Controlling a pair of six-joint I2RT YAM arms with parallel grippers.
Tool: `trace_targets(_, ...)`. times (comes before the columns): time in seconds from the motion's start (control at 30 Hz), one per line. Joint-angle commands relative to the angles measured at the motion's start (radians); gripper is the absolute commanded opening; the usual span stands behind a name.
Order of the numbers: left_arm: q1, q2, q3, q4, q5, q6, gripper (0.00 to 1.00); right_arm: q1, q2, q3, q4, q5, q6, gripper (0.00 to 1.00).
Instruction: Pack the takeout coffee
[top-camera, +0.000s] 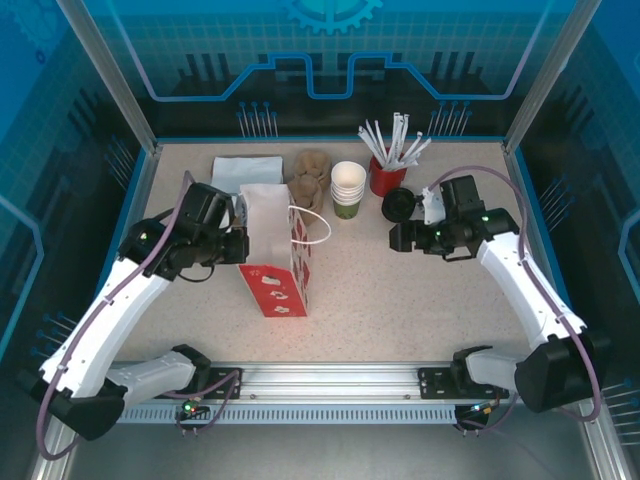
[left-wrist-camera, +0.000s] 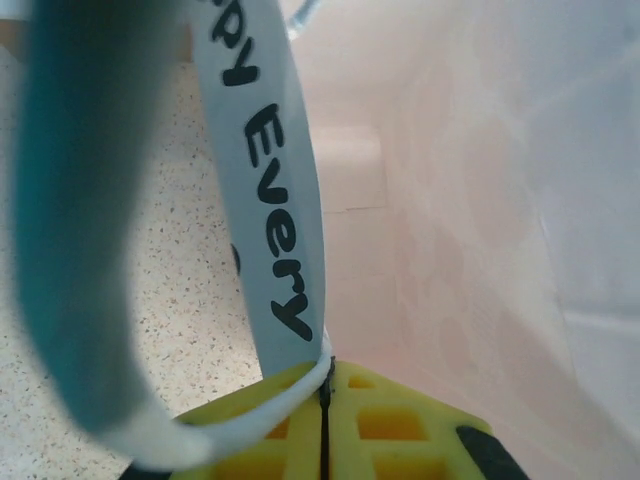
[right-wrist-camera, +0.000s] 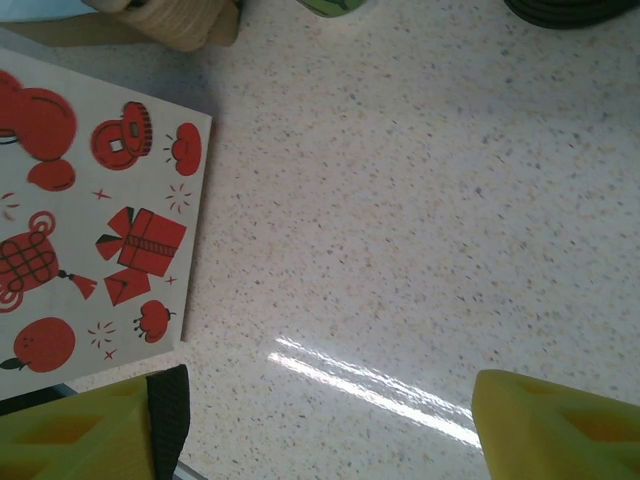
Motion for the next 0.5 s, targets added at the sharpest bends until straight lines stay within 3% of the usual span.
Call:
trace_targets(0.0, 0.008, -0.04, 0.031, -0.017, -0.029, 0.008, 0.06, 0.052, 0.039, 0.069, 0.033, -0.015, 0.03, 0.75)
trace_targets(0.2, 0.008, -0.077, 0.055, -0.054, -0.087, 0.013, 0.03, 0.154, 0.135, 0.2, 0.063, 0.022, 0.064, 0.74)
trace_targets(0.47, 0.008, -0.131, 0.065, -0.109, -0.192, 0.001, 0.0, 0.27, 0.343, 0.37, 0.112, 0.098, 0.201, 0.61)
